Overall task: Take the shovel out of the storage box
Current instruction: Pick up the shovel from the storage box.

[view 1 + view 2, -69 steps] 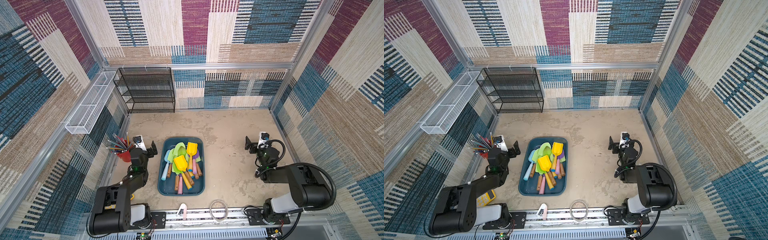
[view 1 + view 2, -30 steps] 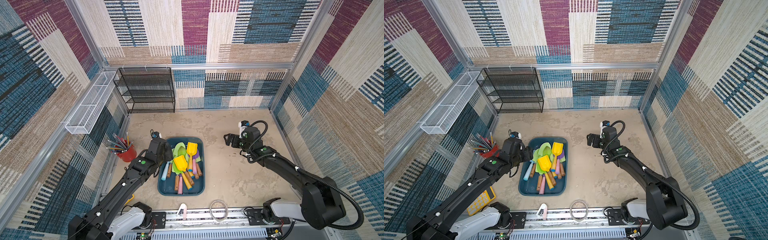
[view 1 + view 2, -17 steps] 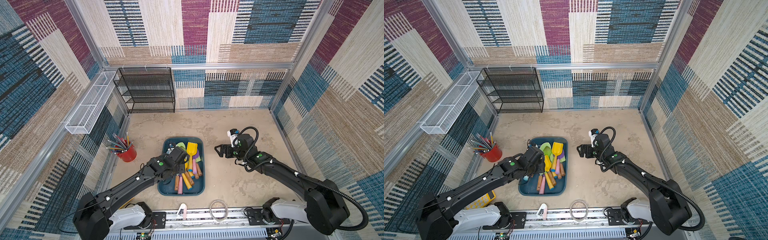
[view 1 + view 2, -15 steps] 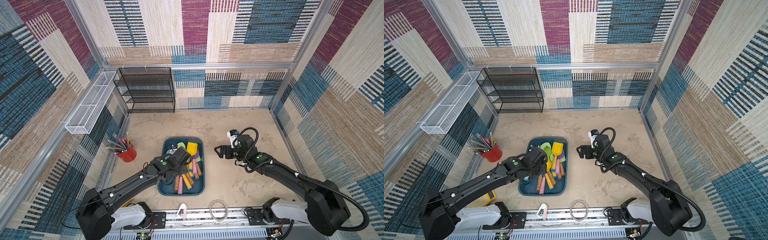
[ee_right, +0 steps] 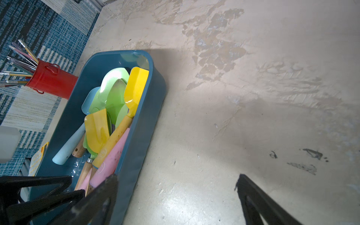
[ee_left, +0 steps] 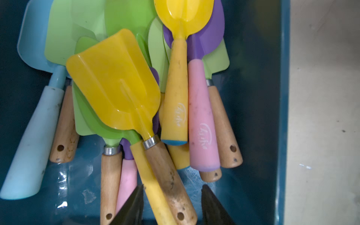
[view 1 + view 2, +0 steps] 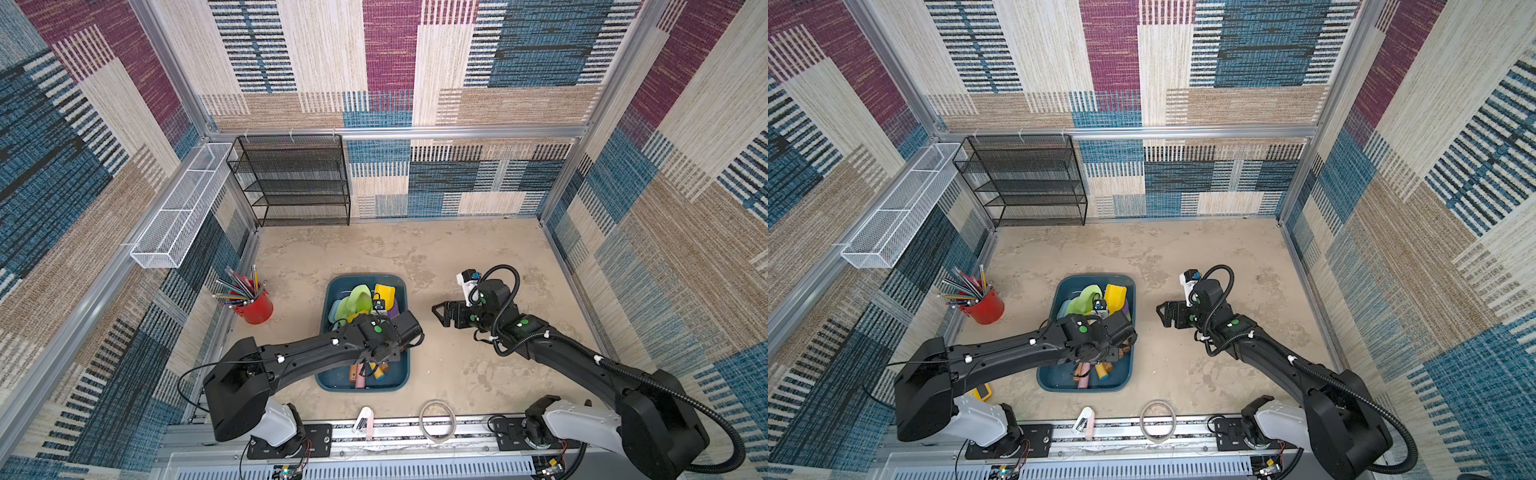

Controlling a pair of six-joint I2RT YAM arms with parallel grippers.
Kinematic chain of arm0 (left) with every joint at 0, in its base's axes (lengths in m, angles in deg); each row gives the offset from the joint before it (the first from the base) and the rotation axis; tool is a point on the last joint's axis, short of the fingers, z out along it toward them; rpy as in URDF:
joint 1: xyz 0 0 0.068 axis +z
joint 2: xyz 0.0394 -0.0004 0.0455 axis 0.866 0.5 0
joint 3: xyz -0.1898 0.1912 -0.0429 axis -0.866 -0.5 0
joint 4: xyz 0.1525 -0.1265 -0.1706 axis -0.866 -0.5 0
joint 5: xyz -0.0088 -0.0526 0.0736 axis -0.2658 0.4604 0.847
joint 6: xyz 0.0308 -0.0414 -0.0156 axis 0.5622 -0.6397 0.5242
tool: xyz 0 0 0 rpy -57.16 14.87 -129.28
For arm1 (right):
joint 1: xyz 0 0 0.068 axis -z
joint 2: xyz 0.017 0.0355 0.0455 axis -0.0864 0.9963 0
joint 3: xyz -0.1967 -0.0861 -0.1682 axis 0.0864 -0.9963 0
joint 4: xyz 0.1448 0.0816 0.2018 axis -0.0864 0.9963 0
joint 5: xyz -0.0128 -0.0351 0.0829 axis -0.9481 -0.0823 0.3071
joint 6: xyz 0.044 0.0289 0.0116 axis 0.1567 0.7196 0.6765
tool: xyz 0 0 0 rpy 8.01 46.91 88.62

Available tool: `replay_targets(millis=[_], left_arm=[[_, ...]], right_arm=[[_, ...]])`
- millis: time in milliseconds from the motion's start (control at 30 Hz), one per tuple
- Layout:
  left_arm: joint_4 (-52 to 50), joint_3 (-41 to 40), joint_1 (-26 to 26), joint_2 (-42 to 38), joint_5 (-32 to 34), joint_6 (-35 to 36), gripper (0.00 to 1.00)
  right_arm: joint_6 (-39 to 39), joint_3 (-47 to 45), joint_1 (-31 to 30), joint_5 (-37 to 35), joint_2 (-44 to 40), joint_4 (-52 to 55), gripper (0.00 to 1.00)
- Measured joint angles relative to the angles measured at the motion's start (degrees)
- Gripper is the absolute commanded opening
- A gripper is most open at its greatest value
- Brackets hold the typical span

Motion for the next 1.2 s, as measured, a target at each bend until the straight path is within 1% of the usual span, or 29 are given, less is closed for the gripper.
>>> replay_targets(millis=[233, 600, 1000, 1100, 1200], left_arm=[[-3.5, 1.5, -1.7, 4.0, 2.3, -0.7, 0.51], [-4.6, 3.8, -2.8, 9.9, 2.6, -0.6, 0.49], [-8.1, 2.7, -2.9, 10.2, 3.1, -1.0, 0.39], [-9.0, 2.2, -2.9, 9.6, 3.8, -1.6, 0.34], [-9.6, 1.7, -2.9, 9.5, 3.9, -2.1, 0.33]], right_arm=[[0.0, -1.1, 0.0, 0.7, -0.5, -0.4, 0.96], [0.5, -4.3, 0.0, 1.9, -2.2, -1.5, 0.96], [1.1, -5.0, -0.1, 2.4, -2.1, -2.1, 0.96], [1.1, -5.0, -0.1, 2.5, -1.3, -2.9, 0.96], [1.3, -4.9, -0.3, 2.9, -0.3, -3.4, 0.96]])
